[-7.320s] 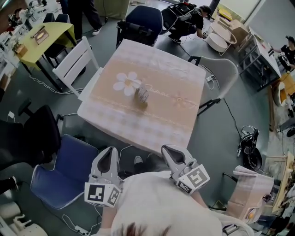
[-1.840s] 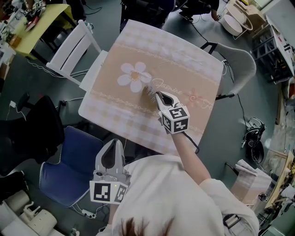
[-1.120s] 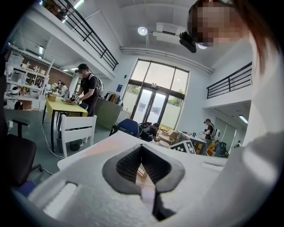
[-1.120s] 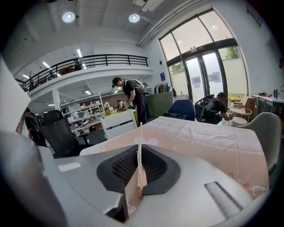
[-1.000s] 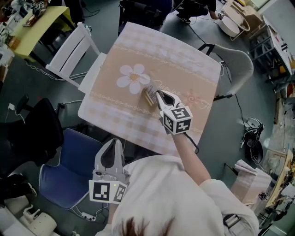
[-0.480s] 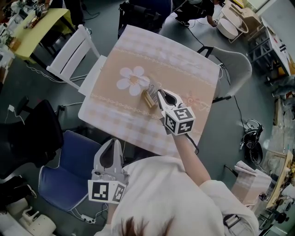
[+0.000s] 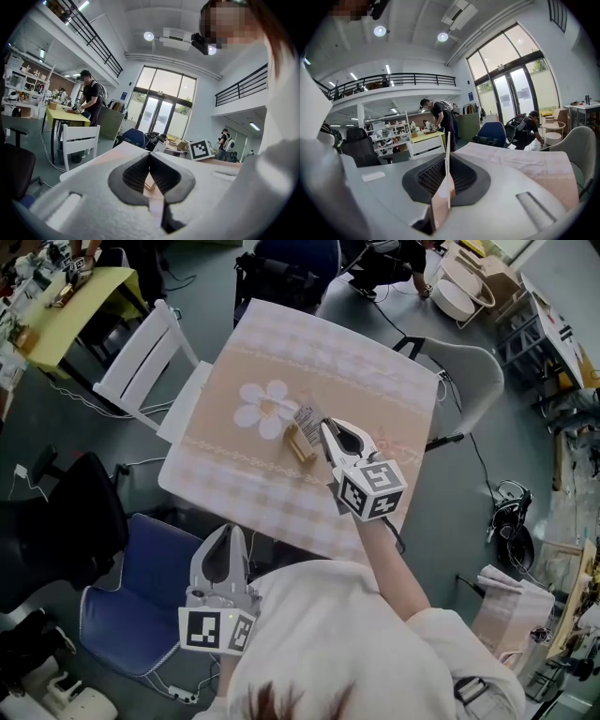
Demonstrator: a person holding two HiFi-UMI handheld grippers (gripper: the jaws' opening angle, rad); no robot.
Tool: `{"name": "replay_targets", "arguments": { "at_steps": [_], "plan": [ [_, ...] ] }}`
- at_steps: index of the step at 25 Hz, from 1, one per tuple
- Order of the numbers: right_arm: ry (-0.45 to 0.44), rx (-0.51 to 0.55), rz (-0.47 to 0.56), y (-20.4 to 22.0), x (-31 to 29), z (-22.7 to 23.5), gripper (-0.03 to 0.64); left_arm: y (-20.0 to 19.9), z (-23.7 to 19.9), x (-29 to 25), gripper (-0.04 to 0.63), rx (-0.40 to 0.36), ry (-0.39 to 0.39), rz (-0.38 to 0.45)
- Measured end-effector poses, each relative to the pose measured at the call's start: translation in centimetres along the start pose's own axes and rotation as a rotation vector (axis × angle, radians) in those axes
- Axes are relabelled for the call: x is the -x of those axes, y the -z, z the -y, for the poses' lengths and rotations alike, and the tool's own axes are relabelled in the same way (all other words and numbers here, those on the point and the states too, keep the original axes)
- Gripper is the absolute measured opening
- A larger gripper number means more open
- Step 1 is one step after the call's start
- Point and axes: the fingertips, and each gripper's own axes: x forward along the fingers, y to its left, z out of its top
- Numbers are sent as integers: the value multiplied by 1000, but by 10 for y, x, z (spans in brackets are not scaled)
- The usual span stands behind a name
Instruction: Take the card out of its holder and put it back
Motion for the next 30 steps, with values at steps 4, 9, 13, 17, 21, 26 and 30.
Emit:
{"name": "replay_targets", "arguments": {
  "at_steps": [4, 9, 13, 17, 21, 26, 30],
  "plan": [
    [-1, 17, 66, -28, 18, -9, 15, -1, 0, 0, 0, -3, 19, -1],
    [9, 23, 152, -57, 42, -19, 15, -3, -2, 1, 0, -15, 41, 5],
    [11, 19, 202, -71, 60, -28, 15, -7, -4, 4, 0, -35, 54, 18],
    [1, 30, 235, -82, 82, -40, 15, -12, -7, 8, 0, -50, 52, 35],
    [-1, 35, 273, -93, 111, -48, 15, -18, -6, 11, 0, -63, 60, 58],
    [-2, 6, 304, -89, 147, -61, 15, -24, -3, 14, 0, -80, 68, 77],
    [1, -19, 312, -79, 171, -67, 15, -28, 2, 18, 0, -99, 79, 92]
  ]
}}
